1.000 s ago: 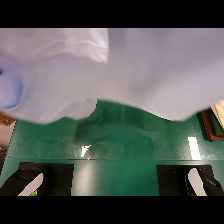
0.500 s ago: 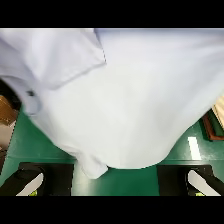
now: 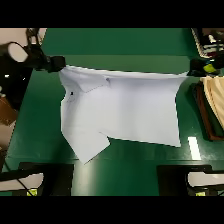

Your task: Fold the shirts.

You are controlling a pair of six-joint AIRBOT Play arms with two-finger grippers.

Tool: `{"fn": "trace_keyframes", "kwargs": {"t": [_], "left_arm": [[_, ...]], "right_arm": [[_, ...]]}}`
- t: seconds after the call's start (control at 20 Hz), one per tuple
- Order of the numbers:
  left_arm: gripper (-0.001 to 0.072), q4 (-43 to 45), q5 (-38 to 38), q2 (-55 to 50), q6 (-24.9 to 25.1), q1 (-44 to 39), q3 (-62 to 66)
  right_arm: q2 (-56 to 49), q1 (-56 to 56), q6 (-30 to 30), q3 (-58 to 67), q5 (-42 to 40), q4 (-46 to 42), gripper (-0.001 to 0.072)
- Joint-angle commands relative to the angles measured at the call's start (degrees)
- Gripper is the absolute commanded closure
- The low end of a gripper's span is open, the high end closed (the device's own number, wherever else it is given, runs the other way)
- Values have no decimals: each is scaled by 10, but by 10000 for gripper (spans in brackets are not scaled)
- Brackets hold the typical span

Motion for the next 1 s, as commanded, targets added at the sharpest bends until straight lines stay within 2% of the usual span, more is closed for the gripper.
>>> {"fn": "trace_keyframes", "kwargs": {"t": [0.0,0.05,0.15,0.3,0.45,0.7,0.75,0.8,0.85,0.9,0.95], "left_arm": [[683,-89,96,-79,0,26,13],[683,-98,97,-86,2,33,17],[683,-107,80,-87,50,38,20],[683,-105,-45,-82,119,38,30],[683,-78,-133,-83,126,38,5],[683,-75,-119,-83,123,38,-82],[681,-70,-115,-83,109,38,-92],[680,-71,-115,-83,99,38,-96],[580,-72,-121,-82,99,38,-96],[383,-73,-136,-78,99,38,-94],[374,-73,-155,-70,100,38,-95]], "right_arm": [[-90,7,2,60,-43,-2,699],[-103,5,2,82,-50,-2,699],[-118,5,-7,116,-51,-2,699],[-104,7,-11,103,-26,-5,699],[-60,7,-11,-2,-31,-3,699],[-7,23,-13,-172,-85,-2,698],[-3,28,-13,-188,-85,-2,696],[-3,28,-13,-198,-79,0,659],[-3,27,-16,-202,-76,17,444],[-3,26,-31,-201,-75,39,312],[-3,21,-48,-195,-71,60,312]]}}
